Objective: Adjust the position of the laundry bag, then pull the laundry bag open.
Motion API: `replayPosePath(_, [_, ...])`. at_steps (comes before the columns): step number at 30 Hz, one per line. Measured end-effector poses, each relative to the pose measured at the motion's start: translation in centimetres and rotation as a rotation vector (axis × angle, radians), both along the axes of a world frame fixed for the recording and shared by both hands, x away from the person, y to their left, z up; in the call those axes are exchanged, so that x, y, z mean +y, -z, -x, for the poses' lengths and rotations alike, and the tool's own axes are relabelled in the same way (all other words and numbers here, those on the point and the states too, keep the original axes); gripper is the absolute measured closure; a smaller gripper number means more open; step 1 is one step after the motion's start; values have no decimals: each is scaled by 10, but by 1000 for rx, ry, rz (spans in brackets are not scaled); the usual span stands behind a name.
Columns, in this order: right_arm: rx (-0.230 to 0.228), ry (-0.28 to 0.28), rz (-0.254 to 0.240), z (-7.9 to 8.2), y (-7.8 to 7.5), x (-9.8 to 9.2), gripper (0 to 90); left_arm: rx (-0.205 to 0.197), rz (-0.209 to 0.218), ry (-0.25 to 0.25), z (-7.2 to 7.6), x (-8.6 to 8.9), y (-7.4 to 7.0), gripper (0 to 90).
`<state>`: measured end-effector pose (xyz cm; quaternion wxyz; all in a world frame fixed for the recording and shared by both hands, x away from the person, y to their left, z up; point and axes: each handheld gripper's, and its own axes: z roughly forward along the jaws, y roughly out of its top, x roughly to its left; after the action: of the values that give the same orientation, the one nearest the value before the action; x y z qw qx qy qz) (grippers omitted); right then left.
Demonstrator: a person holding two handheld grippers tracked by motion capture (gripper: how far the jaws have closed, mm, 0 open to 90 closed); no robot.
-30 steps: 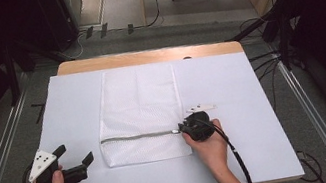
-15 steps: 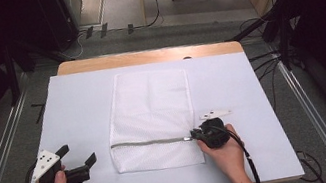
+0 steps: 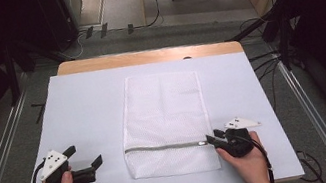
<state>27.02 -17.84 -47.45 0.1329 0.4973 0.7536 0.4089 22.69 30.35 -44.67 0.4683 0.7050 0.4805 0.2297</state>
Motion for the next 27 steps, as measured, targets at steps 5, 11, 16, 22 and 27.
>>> replayPosePath(5, [-67,-3,-30,16,-3,-18,504,-5,13,27,1,-6,-1,0])
replayPosePath(11, [-75,16,-6,40,-2,-42,506,-22,-8,60,3,-21,-4,0])
replayPosePath(16, [-73,51,-22,44,-5,-56,563,-33,-21,106,4,-35,-4,0])
replayPosePath(22, [-23,25,7,36,1,-48,515,-20,-16,116,2,-45,-4,0])
replayPosePath(27, [-14,36,-9,34,3,-44,502,-34,-26,122,4,-58,-7,0])
